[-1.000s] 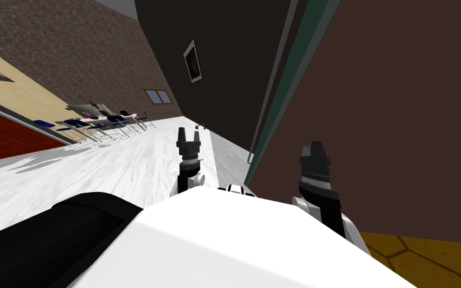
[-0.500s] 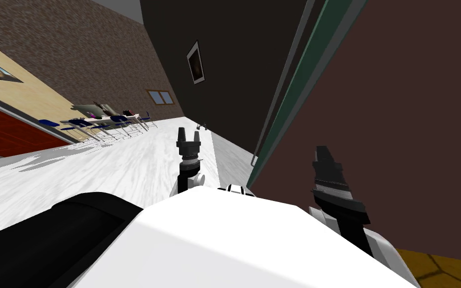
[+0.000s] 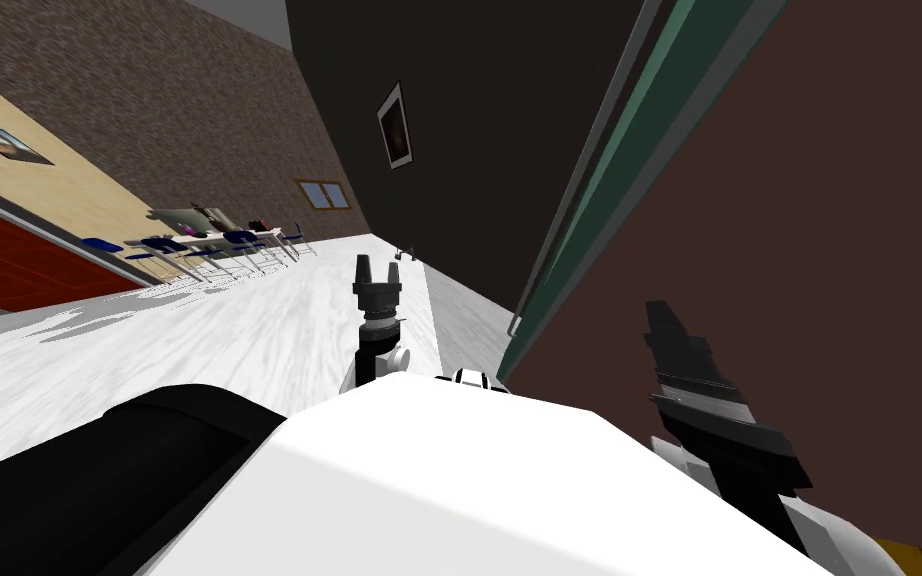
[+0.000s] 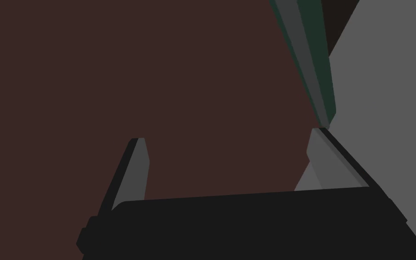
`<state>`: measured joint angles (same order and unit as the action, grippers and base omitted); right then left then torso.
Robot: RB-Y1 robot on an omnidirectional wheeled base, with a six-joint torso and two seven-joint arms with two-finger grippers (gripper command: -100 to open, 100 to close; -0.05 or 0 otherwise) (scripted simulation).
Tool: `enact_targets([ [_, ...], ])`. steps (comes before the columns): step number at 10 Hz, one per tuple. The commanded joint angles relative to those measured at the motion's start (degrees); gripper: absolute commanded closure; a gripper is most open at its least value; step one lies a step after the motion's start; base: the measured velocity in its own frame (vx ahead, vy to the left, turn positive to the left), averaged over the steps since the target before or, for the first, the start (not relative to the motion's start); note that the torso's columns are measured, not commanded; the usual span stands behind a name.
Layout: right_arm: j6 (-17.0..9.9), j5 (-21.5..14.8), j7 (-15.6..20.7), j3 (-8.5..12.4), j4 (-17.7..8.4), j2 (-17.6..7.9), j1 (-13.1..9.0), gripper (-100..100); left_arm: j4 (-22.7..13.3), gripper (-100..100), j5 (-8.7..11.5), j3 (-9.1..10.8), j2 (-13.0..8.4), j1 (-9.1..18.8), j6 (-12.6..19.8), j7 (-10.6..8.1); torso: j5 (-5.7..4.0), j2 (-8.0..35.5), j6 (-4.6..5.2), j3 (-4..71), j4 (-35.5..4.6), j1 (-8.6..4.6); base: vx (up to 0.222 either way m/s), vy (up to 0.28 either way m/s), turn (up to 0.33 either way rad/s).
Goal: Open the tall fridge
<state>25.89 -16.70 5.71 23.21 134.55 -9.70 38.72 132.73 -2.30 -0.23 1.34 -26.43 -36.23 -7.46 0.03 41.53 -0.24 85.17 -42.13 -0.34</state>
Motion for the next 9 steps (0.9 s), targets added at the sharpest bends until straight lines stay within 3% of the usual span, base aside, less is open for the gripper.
enact_targets([
  [1, -0.14, -2.40, -0.31, 3.47, 0.56, -0.46, 1.63, -100, 0.00, 0, 0.00, 0.00, 0.00, 0.00, 0.00, 0.00, 0.00, -0.08, -0.02, 0.04, 0.02, 0.02, 0.059, 0.055, 0.008],
  [2, -0.04, -4.54, -0.68, 5.71, 0.89, -0.89, 3.31, -100, 0.00, 0, 0.00, 0.00, 0.00, 0.00, 0.00, 0.00, 0.02, -0.07, -0.07, 0.06, 0.02, -0.03, 0.068, 0.056, 0.034],
  [5, 0.05, -6.74, -1.06, 9.47, 1.21, -1.32, 5.04, -100, 0.00, 0, 0.00, 0.00, 0.00, 0.00, 0.00, 0.00, 0.09, -0.24, -0.15, 0.21, 0.02, -0.03, 0.049, 0.064, 0.016],
  [6, 0.15, -9.00, -1.46, 11.05, 1.51, -1.76, 6.82, -100, 0.00, 0, 0.00, 0.00, 0.00, 0.00, 0.00, 0.00, 0.19, -0.22, -0.19, 0.25, -0.03, -0.04, 0.087, 0.077, 0.043],
  [7, 0.15, -9.00, -1.46, 12.58, 1.51, -1.76, 6.82, -100, 0.00, 0, 0.00, 0.00, 0.00, 0.00, 0.00, 0.00, 0.18, -0.39, -0.25, 0.33, 0.04, 0.05, 0.062, 0.064, 0.006],
  [8, 0.24, -11.32, -1.86, 14.03, 1.79, -2.21, 8.63, -100, 0.00, 0, 0.00, 0.00, 0.00, 0.00, 0.00, 0.00, 0.28, -0.35, -0.28, 0.39, -0.01, 0.00, 0.058, 0.070, 0.031],
  [9, 0.24, -11.32, -1.86, 15.66, 1.79, -2.21, 8.63, -100, 0.00, 0, 0.00, 0.00, 0.00, 0.00, 0.00, 0.00, 0.22, -0.37, -0.31, 0.35, 0.04, 0.06, 0.045, 0.067, 0.021],
])
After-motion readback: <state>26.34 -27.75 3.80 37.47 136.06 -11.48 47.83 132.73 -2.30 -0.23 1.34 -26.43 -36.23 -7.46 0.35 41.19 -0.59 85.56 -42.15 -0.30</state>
